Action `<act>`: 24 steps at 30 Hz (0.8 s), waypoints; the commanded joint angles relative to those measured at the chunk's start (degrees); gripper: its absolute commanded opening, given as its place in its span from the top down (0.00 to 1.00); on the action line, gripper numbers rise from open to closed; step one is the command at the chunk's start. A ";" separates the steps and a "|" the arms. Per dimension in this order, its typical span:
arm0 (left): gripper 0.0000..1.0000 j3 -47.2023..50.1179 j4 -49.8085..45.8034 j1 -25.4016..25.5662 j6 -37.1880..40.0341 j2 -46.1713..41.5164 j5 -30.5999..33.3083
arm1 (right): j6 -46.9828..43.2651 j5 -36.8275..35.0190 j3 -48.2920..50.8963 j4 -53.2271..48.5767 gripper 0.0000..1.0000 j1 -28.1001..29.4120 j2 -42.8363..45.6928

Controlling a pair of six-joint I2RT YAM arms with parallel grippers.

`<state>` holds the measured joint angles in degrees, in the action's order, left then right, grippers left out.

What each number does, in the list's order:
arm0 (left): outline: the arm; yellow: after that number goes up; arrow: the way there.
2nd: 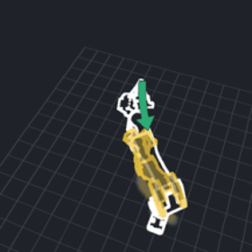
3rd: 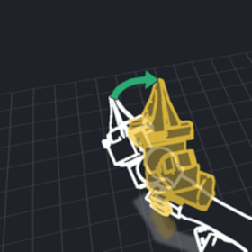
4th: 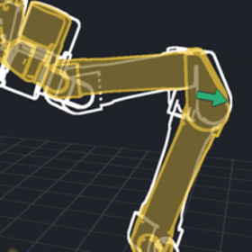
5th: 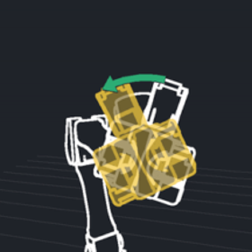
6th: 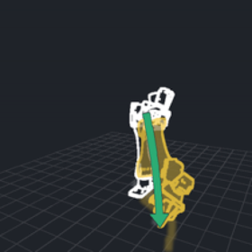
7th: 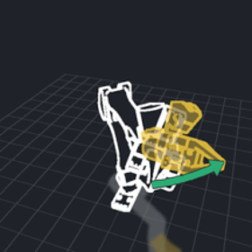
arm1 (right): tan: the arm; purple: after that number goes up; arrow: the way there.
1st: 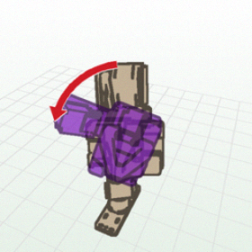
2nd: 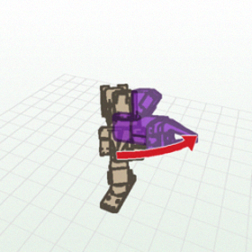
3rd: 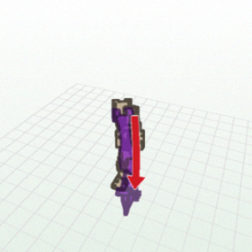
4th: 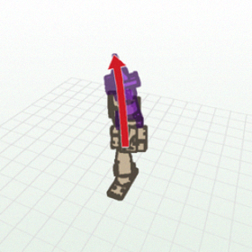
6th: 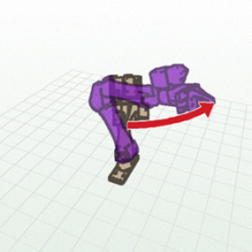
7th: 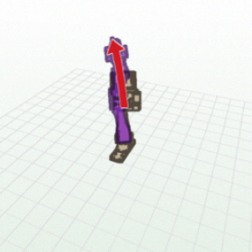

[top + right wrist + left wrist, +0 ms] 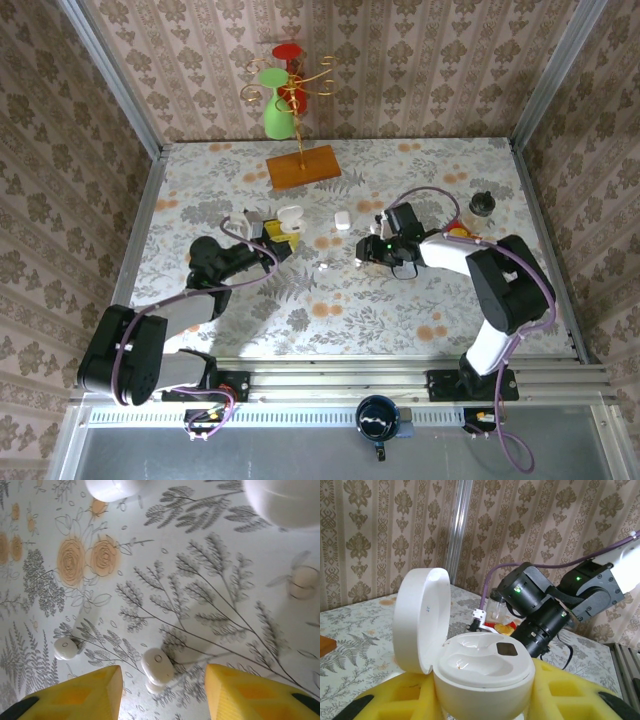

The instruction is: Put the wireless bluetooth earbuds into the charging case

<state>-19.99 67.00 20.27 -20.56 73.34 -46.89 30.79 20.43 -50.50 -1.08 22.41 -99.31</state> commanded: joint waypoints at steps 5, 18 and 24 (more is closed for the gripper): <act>0.75 -1.12 2.10 0.82 1.06 0.23 -1.36 | -5.97 5.83 -5.25 -1.80 0.51 -0.31 -5.74; 0.75 -1.81 2.18 0.91 1.19 0.99 -2.34 | -7.65 10.79 -3.17 -3.56 0.60 -0.34 -7.18; 0.75 -1.55 4.65 1.17 0.87 2.67 -2.03 | -6.36 10.09 -1.80 -4.24 0.65 -0.27 -5.94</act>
<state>-20.03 67.83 20.97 -20.36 75.31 -47.99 23.88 28.77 -54.59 -1.21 21.41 -106.02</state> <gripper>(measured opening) 0.358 0.351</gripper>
